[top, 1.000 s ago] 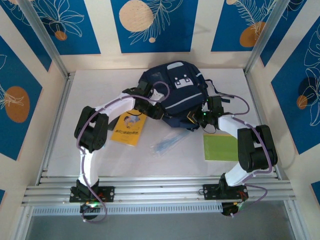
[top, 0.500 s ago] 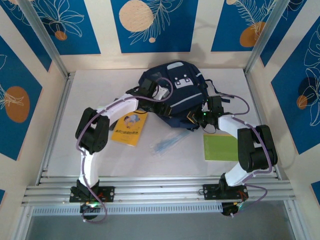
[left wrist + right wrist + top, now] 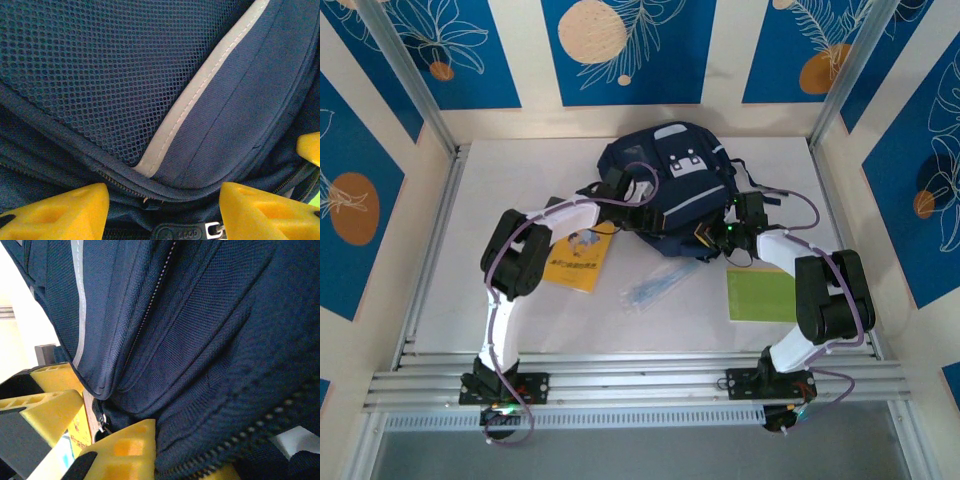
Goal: Pack the student bag
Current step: Unzip the student bag at the top-center of the table.
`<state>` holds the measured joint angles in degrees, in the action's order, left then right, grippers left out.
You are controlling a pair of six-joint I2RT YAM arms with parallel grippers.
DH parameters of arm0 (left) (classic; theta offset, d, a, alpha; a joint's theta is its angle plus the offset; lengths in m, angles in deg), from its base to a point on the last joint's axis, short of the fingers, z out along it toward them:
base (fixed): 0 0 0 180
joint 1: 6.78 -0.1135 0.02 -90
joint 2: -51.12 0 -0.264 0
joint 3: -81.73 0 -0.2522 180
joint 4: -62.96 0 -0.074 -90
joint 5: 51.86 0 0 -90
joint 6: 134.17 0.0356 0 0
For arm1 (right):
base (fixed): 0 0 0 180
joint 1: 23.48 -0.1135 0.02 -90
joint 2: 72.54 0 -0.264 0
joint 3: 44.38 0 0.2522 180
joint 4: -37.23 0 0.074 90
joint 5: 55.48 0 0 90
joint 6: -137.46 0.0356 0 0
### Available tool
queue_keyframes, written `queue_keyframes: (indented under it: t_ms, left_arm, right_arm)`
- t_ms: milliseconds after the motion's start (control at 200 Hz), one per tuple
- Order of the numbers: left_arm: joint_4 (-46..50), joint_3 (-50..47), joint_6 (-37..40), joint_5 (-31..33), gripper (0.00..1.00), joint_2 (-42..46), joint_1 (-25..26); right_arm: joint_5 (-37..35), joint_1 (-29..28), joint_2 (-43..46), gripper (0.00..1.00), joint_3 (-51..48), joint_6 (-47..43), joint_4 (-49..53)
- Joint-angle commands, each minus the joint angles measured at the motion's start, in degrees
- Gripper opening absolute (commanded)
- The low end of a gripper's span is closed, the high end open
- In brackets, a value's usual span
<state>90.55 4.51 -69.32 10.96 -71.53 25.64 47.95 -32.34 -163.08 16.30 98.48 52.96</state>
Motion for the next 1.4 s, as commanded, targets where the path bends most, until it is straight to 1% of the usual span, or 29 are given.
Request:
queue_keyframes:
  t_ms: [0, 115, 245, 310, 420, 575, 685, 765, 1040, 1255, 1340, 1395]
  left_arm:
    - [-1.96, -2.23, -4.19, -5.39, 0.60, 0.03, 0.35]
    - [0.85, -3.53, -3.30, -4.76, 0.59, 1.77, 1.12]
    - [3.96, -5.81, -2.03, -2.27, 0.59, 4.41, 1.48]
    - [4.14, -6.68, -1.65, -1.91, 0.59, 5.26, 1.83]
    - [1.12, -7.19, -2.80, -3.64, 0.59, 4.74, 2.09]
    - [-6.02, -6.18, -5.90, -6.45, 0.57, 3.21, 2.29]
    - [-10.51, -6.16, -8.57, -8.11, 0.54, 3.20, 2.38]
    - [-14.06, -6.89, -11.03, -10.59, 0.51, 3.60, 2.46]
    - [-12.26, -9.56, -10.46, -10.65, 0.50, 5.20, 2.90]
    - [-11.58, -11.62, -9.58, -8.97, 0.41, 5.54, 2.91]
    - [-12.24, -11.76, -9.69, -7.58, 0.28, 5.23, 2.84]
    - [-13.48, -12.00, -10.46, -6.87, 0.23, 4.96, 2.82]
  right_arm:
    - [1.03, 0.30, 0.78, 0.00, 0.72, -0.40, -2.65]
    - [0.81, 0.40, 0.98, 0.00, 0.68, -0.33, -2.46]
    - [1.07, 0.51, 0.72, 0.00, 0.92, -0.05, -2.82]
    - [1.38, 0.46, 0.67, 0.00, 1.08, 0.04, -2.96]
    - [1.56, 0.47, 0.55, 0.00, 1.12, 0.13, -3.10]
    - [1.60, 0.44, 0.72, 0.00, 0.74, 0.13, -3.01]
    - [1.45, 0.43, 0.80, 0.00, 0.39, 0.13, -3.07]
    - [1.42, 0.48, 0.72, 0.00, 0.37, 0.09, -3.12]
    - [1.50, 0.75, 0.28, 0.00, 0.13, 0.08, -3.38]
    - [1.53, 0.76, 0.37, 0.00, 0.06, 0.37, -3.39]
    - [1.48, 0.70, 0.54, 0.00, -0.07, 0.38, -3.39]
    - [1.45, 0.73, 0.63, 0.00, -0.16, 0.39, -3.36]
